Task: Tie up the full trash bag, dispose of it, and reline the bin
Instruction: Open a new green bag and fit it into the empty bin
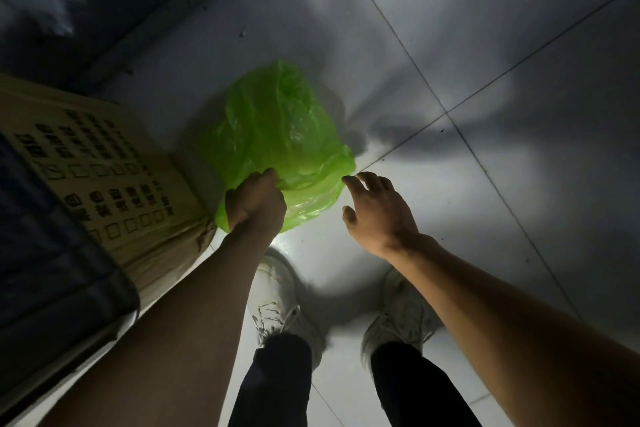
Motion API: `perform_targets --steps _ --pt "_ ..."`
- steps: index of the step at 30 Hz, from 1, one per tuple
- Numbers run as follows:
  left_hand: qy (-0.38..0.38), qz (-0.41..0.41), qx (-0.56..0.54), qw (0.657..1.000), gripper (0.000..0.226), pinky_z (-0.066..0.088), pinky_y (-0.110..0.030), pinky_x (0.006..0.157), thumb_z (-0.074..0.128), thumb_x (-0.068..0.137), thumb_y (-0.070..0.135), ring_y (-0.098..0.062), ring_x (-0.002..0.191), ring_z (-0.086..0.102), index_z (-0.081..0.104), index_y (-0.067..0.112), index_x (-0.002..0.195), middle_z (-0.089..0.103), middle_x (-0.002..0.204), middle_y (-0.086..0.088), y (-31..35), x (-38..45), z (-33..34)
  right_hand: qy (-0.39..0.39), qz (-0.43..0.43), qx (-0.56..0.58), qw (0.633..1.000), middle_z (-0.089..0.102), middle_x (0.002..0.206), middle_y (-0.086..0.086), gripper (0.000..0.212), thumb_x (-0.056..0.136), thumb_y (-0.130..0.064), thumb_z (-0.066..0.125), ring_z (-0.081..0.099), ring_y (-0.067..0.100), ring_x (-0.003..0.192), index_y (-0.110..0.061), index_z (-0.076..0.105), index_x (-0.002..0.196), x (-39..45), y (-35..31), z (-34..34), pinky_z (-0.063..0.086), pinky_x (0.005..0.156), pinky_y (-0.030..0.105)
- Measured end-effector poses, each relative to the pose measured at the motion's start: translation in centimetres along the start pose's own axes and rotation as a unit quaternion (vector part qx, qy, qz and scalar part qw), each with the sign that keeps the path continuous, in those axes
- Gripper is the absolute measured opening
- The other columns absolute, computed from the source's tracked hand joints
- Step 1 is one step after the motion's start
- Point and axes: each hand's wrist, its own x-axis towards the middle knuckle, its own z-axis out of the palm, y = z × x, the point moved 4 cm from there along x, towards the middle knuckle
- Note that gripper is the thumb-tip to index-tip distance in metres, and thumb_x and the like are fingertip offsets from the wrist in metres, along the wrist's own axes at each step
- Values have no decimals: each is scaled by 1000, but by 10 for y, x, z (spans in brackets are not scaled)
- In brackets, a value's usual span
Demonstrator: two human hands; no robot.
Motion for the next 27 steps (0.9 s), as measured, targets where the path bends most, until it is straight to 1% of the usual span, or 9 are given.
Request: perform_targets --steps 2,4,7,11,16,18,20,22,27 --pt "10 12 -29 999 25 48 -36 78 51 90 17 -33 103 64 61 19 113 66 112 -11 9 -12 -22 6 1 -2 1000 51 136 16 53 87 -22 55 49 38 118 -12 46 138 -11 -4 -21 47 91 43" --pt "11 22 -55 998 26 50 -37 79 49 90 18 -34 104 63 61 18 113 66 113 -12 20 -26 -46 2 11 -5 1000 50 136 14 53 88 -22 54 48 36 120 -13 45 139 -26 -9 -43 47 90 42" --pt "20 47 -82 995 24 51 -40 79 49 89 16 -38 102 63 58 14 111 67 110 -17 42 -56 -105 -2 26 -19 999 46 139 10 53 89 -25 51 44 32 124 -17 41 141 -59 -18 -96 46 89 40" --pt "44 68 -107 991 22 49 -43 76 49 89 16 -45 97 62 55 11 110 67 106 -24 75 -123 -219 11 59 -10 998 43 142 9 55 90 -25 50 42 30 125 -17 36 142 -123 -37 -199 48 87 40" --pt "75 128 -146 978 24 44 -43 76 51 90 14 -45 99 60 55 8 113 67 104 -27 105 -220 -353 43 68 19 997 42 142 11 57 89 -28 54 42 32 127 -18 36 142 -205 -74 -318 47 92 42" --pt "98 154 -158 970 24 44 -43 74 52 90 15 -46 96 60 56 8 113 68 100 -27 108 -262 -399 51 56 33 997 43 142 11 59 88 -28 56 41 32 128 -18 37 143 -239 -92 -353 47 93 43" --pt "117 165 -171 964 24 44 -43 74 54 90 17 -46 95 60 57 8 112 68 96 -26 104 -299 -438 76 37 29 996 44 141 11 60 87 -28 58 42 32 127 -17 38 142 -272 -108 -382 48 91 43" --pt "136 163 -169 963 26 44 -43 74 55 91 19 -47 95 59 59 9 114 68 97 -27 96 -334 -470 100 21 13 995 44 141 11 60 86 -28 58 42 33 126 -16 38 142 -302 -121 -406 48 90 43" --pt "186 169 -178 952 27 45 -42 71 55 91 21 -47 95 61 61 11 115 68 101 -27 71 -408 -535 150 -9 10 989 39 145 12 68 85 -29 59 41 34 126 -18 31 146 -358 -163 -461 45 94 42"
